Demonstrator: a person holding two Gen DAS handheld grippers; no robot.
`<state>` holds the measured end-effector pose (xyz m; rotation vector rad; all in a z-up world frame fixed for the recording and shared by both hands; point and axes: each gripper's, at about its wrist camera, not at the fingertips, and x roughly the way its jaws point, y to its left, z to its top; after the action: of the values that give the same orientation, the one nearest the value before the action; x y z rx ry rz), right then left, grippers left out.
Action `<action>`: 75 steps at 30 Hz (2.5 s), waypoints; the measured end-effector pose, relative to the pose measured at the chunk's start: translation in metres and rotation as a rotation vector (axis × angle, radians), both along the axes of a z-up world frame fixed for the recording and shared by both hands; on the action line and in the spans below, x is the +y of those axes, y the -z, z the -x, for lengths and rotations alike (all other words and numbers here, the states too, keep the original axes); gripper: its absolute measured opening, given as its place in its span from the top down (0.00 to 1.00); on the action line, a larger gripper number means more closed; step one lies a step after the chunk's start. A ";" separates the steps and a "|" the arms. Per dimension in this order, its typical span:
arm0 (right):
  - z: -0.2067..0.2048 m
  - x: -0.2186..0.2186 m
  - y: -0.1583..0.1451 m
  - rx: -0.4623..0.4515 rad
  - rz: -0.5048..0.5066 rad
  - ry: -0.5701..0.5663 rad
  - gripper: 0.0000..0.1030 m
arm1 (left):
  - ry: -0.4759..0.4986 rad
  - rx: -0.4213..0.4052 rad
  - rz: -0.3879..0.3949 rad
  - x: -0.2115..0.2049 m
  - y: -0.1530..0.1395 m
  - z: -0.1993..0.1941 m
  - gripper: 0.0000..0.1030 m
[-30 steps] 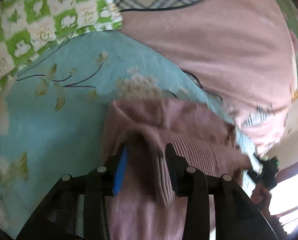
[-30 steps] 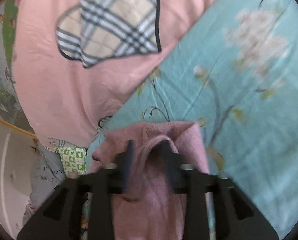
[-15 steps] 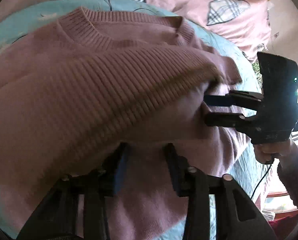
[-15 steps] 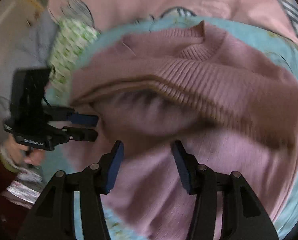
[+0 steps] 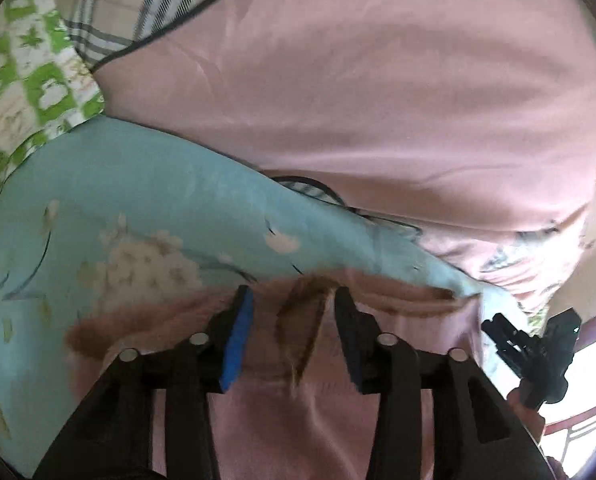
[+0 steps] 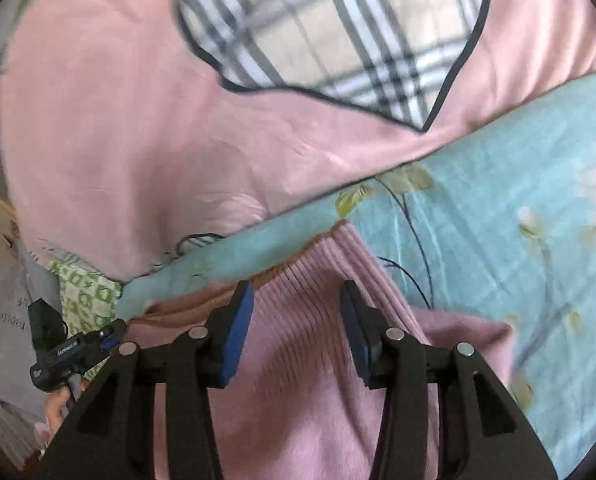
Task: Fold small clothes
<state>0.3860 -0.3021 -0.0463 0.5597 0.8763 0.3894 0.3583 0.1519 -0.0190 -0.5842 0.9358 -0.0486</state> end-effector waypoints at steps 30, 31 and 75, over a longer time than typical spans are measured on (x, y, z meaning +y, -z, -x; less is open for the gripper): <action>0.200 0.002 0.012 0.052 0.148 -0.146 0.54 | 0.038 0.127 0.001 0.004 0.023 0.092 0.40; 0.198 0.007 0.010 0.050 0.137 -0.160 0.54 | 0.024 0.133 -0.019 0.009 0.024 0.071 0.40; 0.177 0.033 0.033 0.171 0.177 -0.104 0.52 | -0.512 0.086 0.340 0.019 0.084 0.247 0.27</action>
<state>0.2089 -0.2688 -0.0798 0.3886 1.0960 0.3573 0.1111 0.1708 -0.1030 -1.1348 0.8424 0.2839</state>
